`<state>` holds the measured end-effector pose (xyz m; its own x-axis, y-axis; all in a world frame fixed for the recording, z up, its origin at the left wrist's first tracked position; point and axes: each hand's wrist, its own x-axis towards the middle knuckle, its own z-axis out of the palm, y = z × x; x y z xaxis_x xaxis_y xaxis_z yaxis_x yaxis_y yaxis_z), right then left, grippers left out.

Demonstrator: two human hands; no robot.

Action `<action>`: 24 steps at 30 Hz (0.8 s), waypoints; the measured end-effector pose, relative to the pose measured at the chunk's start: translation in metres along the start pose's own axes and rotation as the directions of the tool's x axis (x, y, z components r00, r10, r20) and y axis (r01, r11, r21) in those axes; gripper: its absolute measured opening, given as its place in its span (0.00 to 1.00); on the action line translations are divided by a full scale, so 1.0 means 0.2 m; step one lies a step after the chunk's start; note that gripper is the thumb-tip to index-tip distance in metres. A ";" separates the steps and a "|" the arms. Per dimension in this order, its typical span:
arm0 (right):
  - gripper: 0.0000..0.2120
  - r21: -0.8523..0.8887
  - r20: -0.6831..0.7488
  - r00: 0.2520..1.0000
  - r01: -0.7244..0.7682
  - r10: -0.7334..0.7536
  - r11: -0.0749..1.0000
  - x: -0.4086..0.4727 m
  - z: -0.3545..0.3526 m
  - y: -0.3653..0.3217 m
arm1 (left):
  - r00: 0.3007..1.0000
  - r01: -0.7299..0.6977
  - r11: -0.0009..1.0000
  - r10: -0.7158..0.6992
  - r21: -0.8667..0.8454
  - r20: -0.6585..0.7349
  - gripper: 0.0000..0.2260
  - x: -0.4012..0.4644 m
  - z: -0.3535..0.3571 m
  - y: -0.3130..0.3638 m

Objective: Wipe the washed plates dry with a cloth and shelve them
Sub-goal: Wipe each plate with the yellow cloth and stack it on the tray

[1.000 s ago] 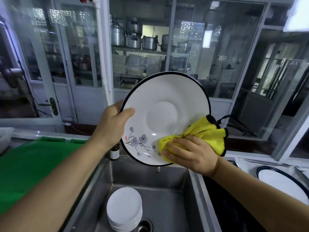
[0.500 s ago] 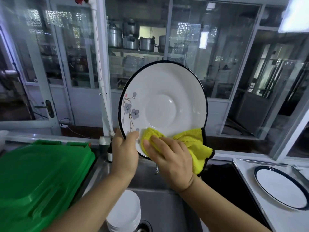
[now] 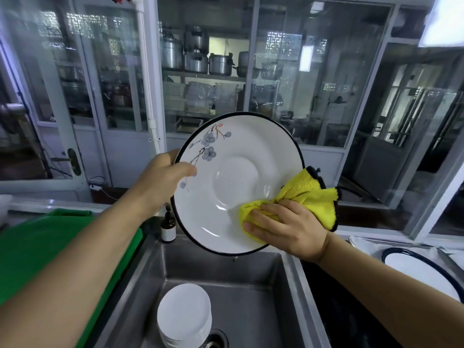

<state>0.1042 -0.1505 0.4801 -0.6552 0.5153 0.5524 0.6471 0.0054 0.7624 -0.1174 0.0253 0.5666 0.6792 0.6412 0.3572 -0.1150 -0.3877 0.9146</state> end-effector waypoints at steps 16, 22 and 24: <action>0.15 0.081 -0.050 0.927 -0.367 0.372 0.927 0.21 0.04 -0.32 | 0.874 -0.079 0.866 -0.178 -0.493 -0.453 0.13 -0.20 0.35 -0.23; 0.14 0.029 0.002 0.991 -0.135 0.135 0.990 0.05 0.05 -0.10 | 0.934 -0.119 0.937 -0.007 -0.328 -0.358 0.08 -0.14 0.20 -0.15; 0.13 0.002 -0.001 0.998 -0.067 0.067 0.998 0.03 0.04 -0.02 | 0.974 -0.082 0.974 0.034 -0.210 -0.224 0.05 -0.08 0.12 -0.10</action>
<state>0.1009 -0.1410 0.4787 -0.6107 0.5140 0.6024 0.6903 -0.0272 0.7230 -0.1099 0.0071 0.5375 0.4956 0.7595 0.4214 -0.3202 -0.2913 0.9015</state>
